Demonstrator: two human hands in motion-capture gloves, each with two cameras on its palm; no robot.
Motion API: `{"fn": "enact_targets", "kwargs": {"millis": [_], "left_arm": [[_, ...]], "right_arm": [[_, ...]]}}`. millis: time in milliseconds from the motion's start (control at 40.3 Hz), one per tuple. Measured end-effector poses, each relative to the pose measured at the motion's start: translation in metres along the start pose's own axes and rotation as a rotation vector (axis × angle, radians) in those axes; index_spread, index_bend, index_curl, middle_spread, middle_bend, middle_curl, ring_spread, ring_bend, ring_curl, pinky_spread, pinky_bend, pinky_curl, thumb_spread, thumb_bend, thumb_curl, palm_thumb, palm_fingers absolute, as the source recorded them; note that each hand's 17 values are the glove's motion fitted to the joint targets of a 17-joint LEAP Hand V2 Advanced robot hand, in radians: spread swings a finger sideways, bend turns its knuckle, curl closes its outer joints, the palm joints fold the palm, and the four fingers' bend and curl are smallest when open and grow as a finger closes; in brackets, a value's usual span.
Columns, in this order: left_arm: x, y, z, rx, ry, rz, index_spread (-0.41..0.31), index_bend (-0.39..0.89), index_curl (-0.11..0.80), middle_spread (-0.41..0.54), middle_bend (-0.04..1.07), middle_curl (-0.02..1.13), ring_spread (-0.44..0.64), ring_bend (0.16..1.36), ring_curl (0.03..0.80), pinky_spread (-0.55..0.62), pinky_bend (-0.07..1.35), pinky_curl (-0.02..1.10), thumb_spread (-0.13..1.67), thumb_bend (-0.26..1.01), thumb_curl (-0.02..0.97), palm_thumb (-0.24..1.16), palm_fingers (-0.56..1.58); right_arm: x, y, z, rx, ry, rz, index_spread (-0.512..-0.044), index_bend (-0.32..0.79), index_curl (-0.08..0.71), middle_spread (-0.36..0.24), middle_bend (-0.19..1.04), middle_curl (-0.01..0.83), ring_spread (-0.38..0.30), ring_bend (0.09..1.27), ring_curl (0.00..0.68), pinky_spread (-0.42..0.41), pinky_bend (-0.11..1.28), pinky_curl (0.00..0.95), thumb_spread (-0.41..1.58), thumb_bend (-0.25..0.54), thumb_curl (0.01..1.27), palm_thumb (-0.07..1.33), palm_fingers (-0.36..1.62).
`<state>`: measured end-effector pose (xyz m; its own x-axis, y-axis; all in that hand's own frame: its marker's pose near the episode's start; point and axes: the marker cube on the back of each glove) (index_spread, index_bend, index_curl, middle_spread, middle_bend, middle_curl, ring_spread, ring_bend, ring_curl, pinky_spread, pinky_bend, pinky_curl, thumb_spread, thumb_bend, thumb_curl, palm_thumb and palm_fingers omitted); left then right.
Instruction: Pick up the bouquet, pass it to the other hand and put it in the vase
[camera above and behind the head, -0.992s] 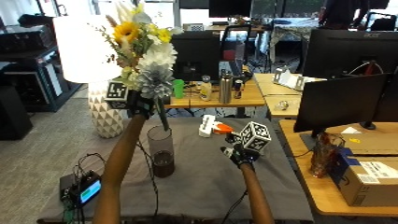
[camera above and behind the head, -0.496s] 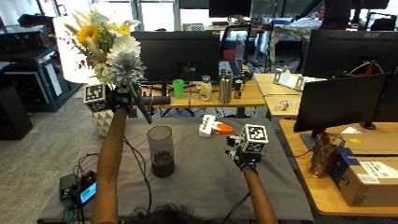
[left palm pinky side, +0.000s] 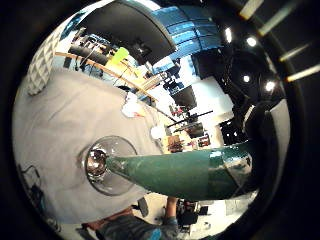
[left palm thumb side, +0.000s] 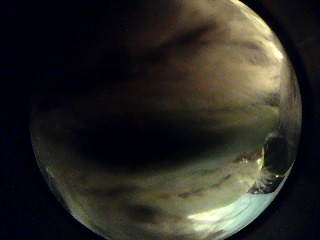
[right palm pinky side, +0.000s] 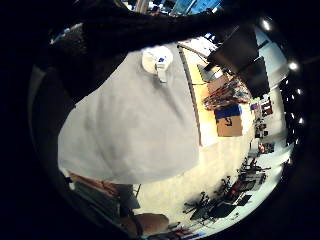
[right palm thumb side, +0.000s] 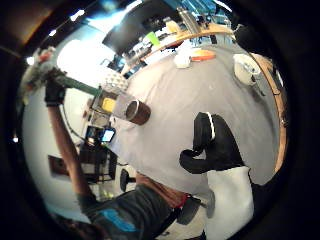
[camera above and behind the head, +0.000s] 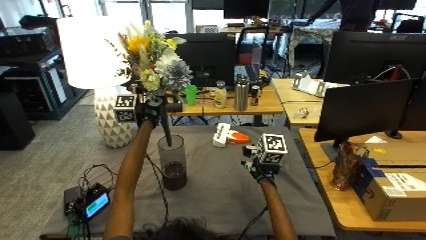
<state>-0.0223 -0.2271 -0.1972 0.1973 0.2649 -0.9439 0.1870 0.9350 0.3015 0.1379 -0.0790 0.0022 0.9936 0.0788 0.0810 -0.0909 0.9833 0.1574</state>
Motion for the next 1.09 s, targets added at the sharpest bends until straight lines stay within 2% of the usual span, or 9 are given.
{"fn": "enact_targets", "kwargs": {"millis": [248, 372, 397, 422, 471, 595, 719, 868, 1091], "left_arm": [[-0.019, 0.006, 0.020, -0.083, 0.068, -0.124, -0.282, 0.11, 0.494, -0.356, 0.69, 0.65, -0.34, 0.83, 0.485, -0.33, 0.41, 0.46, 1.12, -0.02, 0.285, 0.66, 1.14], [-0.024, 0.005, 0.019, -0.134, 0.091, -0.174, -0.149, -0.06, 0.383, -0.301, 0.68, 0.67, -0.30, 0.84, 0.515, -0.15, 0.38, 0.48, 1.09, -0.02, 0.284, 0.65, 0.64], [-0.025, 0.006, 0.019, -0.149, 0.079, -0.184, -0.113, -0.07, 0.358, -0.281, 0.62, 0.66, -0.29, 0.84, 0.517, -0.09, 0.40, 0.48, 1.07, -0.02, 0.288, 0.66, 0.52], [-0.025, 0.007, 0.018, -0.168, 0.060, -0.199, -0.064, -0.09, 0.331, -0.193, 0.43, 0.61, -0.19, 0.79, 0.506, 0.01, 0.51, 0.52, 1.06, 0.01, 0.301, 0.71, 0.21], [-0.027, 0.010, 0.014, -0.219, -0.008, -0.240, -0.009, -0.05, 0.309, -0.092, 0.37, 0.63, -0.09, 0.80, 0.531, 0.10, 0.61, 0.54, 1.04, 0.00, 0.308, 0.74, 0.05], [-0.035, 0.023, -0.004, -0.342, -0.354, -0.363, 0.085, -0.01, 0.225, 0.132, 0.18, 0.47, 0.16, 0.73, 0.414, 0.29, 0.71, 0.49, 0.95, -0.04, 0.315, 0.73, -0.12], [-0.048, 0.033, -0.046, -0.369, -0.723, -0.426, 0.135, 0.03, 0.174, 0.281, 0.16, 0.38, 0.30, 0.71, 0.360, 0.38, 0.75, 0.46, 0.88, -0.04, 0.318, 0.71, -0.15], [-0.035, 0.036, -0.087, -0.256, -0.554, -0.369, 0.158, 0.06, 0.147, 0.359, 0.18, 0.36, 0.39, 0.71, 0.340, 0.43, 0.74, 0.43, 0.86, -0.01, 0.335, 0.77, -0.11], [0.001, 0.045, -0.139, 0.073, -0.366, -0.177, 0.106, 0.10, 0.144, 0.325, 0.20, 0.36, 0.41, 0.71, 0.327, 0.45, 0.68, 0.40, 0.88, -0.02, 0.348, 0.82, -0.04]], "right_arm": [[0.008, 0.002, 0.001, -0.005, -0.007, 0.014, -0.286, 0.18, 0.403, 0.022, 0.16, 0.363, 0.167, 0.19, 0.319, 0.345, 0.45, 0.376, 1.13, -0.015, 0.50, 0.81, 0.55], [0.010, 0.002, 0.005, -0.024, -0.018, 0.023, -0.287, 0.18, 0.406, 0.023, 0.16, 0.352, 0.174, 0.18, 0.316, 0.347, 0.46, 0.375, 1.13, -0.017, 0.49, 0.81, 0.53], [0.010, 0.002, 0.005, -0.030, -0.020, 0.026, -0.287, 0.18, 0.407, 0.023, 0.16, 0.351, 0.175, 0.18, 0.314, 0.349, 0.46, 0.376, 1.13, -0.017, 0.49, 0.81, 0.53], [0.011, 0.002, 0.006, -0.032, -0.020, 0.028, -0.288, 0.19, 0.408, 0.027, 0.16, 0.349, 0.176, 0.18, 0.312, 0.350, 0.46, 0.375, 1.13, -0.017, 0.49, 0.81, 0.52], [0.012, 0.001, 0.007, -0.030, -0.017, 0.029, -0.289, 0.19, 0.411, 0.028, 0.15, 0.345, 0.177, 0.18, 0.311, 0.352, 0.45, 0.375, 1.13, -0.017, 0.49, 0.81, 0.52], [0.007, 0.003, -0.002, 0.000, -0.030, 0.021, -0.292, 0.20, 0.417, 0.033, 0.15, 0.338, 0.181, 0.18, 0.304, 0.353, 0.45, 0.374, 1.13, -0.013, 0.49, 0.82, 0.51], [0.008, 0.002, -0.004, 0.006, -0.034, 0.019, -0.293, 0.20, 0.421, 0.035, 0.16, 0.330, 0.185, 0.18, 0.299, 0.359, 0.44, 0.373, 1.12, -0.016, 0.48, 0.83, 0.50], [0.006, 0.001, -0.005, -0.004, -0.036, 0.015, -0.294, 0.19, 0.425, 0.037, 0.16, 0.324, 0.187, 0.18, 0.293, 0.362, 0.44, 0.371, 1.12, -0.016, 0.48, 0.84, 0.50], [-0.008, -0.001, -0.010, 0.017, -0.043, 0.005, -0.295, 0.20, 0.432, 0.038, 0.16, 0.316, 0.188, 0.18, 0.284, 0.364, 0.44, 0.369, 1.12, -0.017, 0.47, 0.84, 0.49]]}}
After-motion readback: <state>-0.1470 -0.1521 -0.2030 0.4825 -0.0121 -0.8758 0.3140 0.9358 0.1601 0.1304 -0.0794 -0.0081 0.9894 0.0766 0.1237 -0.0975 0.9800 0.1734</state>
